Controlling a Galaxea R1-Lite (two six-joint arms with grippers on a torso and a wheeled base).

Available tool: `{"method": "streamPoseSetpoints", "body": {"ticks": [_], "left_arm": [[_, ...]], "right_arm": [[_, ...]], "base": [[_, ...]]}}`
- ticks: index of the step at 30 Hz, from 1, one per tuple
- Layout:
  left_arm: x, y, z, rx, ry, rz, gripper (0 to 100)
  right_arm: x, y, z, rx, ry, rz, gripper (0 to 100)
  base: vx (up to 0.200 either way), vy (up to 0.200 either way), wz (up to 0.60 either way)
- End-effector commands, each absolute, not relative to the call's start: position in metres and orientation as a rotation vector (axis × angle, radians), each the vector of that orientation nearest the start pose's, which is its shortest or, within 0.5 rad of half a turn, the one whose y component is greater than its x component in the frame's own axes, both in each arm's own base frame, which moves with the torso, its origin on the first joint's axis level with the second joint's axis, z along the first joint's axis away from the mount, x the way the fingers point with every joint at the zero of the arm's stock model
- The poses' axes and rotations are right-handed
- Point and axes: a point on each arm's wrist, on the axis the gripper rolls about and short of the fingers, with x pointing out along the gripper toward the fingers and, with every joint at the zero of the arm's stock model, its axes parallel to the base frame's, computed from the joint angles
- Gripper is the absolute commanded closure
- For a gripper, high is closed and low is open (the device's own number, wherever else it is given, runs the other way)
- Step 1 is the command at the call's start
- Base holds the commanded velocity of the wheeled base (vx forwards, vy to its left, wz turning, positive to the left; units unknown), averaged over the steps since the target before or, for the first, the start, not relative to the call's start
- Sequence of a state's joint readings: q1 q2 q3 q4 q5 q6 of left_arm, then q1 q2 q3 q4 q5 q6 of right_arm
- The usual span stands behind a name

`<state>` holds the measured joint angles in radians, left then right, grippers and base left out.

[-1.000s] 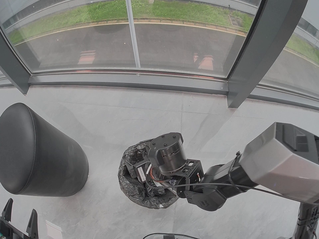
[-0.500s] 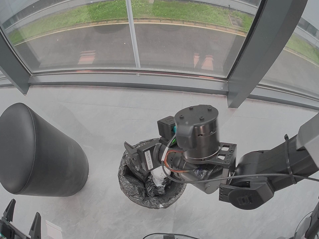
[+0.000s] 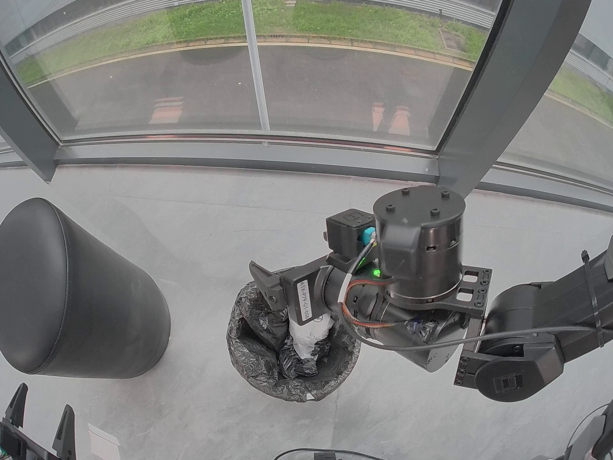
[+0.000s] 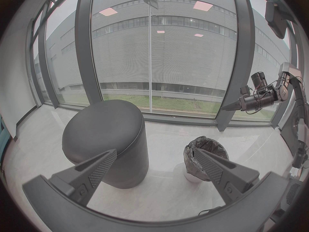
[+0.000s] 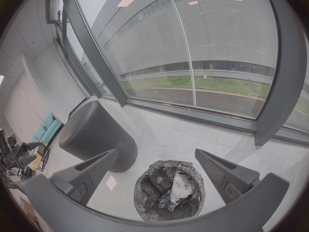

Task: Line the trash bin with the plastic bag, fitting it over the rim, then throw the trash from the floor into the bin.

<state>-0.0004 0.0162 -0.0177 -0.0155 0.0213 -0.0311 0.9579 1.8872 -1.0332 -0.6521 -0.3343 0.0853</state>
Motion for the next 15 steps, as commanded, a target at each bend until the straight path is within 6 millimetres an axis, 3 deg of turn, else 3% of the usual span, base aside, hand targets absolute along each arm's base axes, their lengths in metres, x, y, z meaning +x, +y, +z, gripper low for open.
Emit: {"method": "streamPoseSetpoints", "body": {"ticks": [1,6,7,15], "left_arm": [[-0.023,0.000,0.077,-0.006,-0.015,0.018,0],[-0.023,0.000,0.077,0.001,-0.018,0.017,0],[-0.023,0.000,0.077,0.000,-0.018,0.017,0],[-0.023,0.000,0.077,0.001,-0.018,0.017,0]], "right_arm": [[0.214,0.289,0.192,-0.027,0.167,0.593,0],[0.214,0.286,0.195,-0.032,0.159,0.577,0],[0.210,0.275,0.199,-0.062,0.142,0.568,0],[0.199,0.256,0.206,-0.052,0.130,0.502,0]], "base": [[0.000,0.000,0.00],[0.000,0.000,0.00],[0.000,0.000,0.00],[0.000,0.000,0.00]]}}
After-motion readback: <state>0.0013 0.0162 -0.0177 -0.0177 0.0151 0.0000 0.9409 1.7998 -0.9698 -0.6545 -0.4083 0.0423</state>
